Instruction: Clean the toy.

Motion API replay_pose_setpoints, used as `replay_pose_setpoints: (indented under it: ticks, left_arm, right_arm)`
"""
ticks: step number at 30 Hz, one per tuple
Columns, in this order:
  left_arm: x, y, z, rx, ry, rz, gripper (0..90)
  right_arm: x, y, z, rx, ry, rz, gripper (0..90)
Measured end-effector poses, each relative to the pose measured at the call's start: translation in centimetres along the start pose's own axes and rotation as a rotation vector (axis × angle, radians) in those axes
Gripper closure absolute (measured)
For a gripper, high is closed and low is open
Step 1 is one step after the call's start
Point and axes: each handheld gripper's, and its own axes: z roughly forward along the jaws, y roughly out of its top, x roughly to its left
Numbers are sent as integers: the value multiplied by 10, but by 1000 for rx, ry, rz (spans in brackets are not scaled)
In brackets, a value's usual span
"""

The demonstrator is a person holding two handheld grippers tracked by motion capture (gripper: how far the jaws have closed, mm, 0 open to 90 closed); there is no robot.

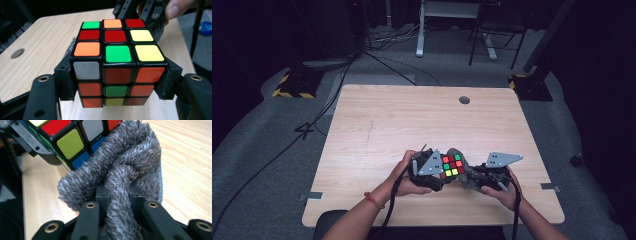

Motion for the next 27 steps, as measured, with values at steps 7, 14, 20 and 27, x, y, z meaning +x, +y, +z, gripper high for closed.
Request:
replay_pose_setpoints:
  ticks: [7,14,20,27]
  left_arm:
    - [6,-7,-2,45,49,0,332]
    - [18,-23,-10,80,72,-40,332]
    - [35,-39,-24,70,97,-118,332]
    - [40,-54,-26,125,97,-140,331]
  right_arm:
    - [-2,2,-9,-16,-10,-6,757]
    - [-9,0,-16,5,-65,-26,749]
    - [-26,-5,-22,36,-130,-13,749]
    - [-38,-12,-22,90,-168,-3,743]
